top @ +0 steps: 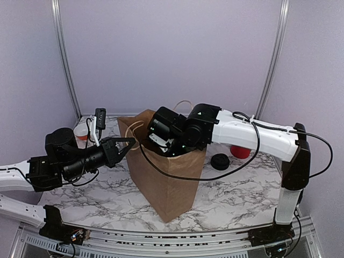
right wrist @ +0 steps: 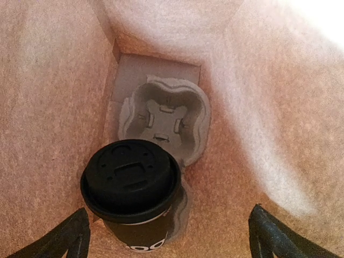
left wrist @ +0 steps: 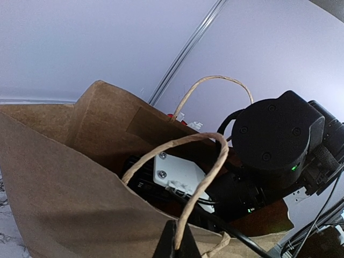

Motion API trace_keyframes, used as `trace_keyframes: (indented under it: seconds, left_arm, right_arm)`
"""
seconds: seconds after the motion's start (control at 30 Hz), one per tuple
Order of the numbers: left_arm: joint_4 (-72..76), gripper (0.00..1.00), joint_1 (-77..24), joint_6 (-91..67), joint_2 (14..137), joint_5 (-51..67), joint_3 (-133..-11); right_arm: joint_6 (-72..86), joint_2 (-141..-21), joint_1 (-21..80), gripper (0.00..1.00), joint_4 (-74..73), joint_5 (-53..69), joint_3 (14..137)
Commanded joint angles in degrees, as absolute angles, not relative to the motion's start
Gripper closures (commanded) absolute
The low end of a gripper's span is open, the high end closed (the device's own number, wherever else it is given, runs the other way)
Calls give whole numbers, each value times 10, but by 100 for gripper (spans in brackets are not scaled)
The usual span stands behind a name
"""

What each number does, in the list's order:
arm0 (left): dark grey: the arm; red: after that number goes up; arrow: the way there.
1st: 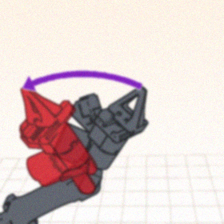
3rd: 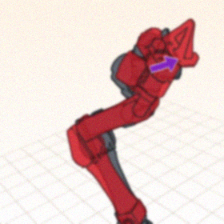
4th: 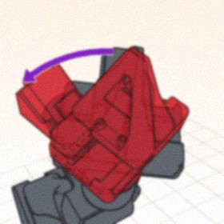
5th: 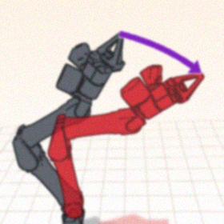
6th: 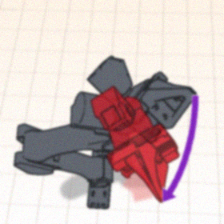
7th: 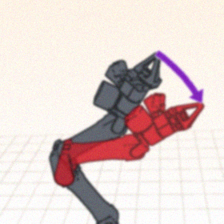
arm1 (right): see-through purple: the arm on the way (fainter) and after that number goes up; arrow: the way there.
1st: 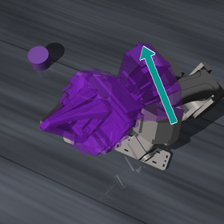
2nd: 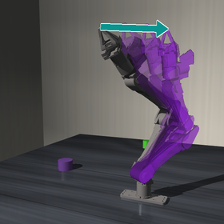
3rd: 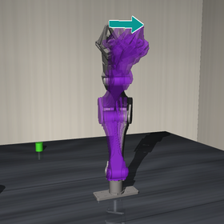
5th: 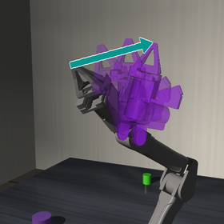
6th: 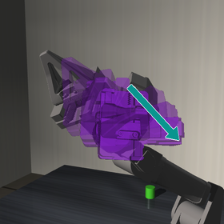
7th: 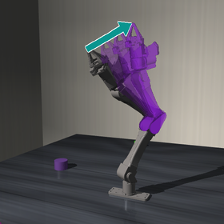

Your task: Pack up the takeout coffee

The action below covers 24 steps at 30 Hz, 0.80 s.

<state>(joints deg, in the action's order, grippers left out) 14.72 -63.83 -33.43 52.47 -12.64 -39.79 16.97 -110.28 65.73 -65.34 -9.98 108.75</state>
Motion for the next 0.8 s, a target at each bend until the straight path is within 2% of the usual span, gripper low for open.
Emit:
trace_keyframes:
  seconds: [0.0,0.77]
  left_arm:
    - [135,100,-640,-331,531,-120,-415]
    - [135,100,-640,-336,532,-112,-414]
  right_arm:
    - [180,-1089,663,0,-654,-117,1120]
    - [192,-1061,663,0,-636,-121,1144]
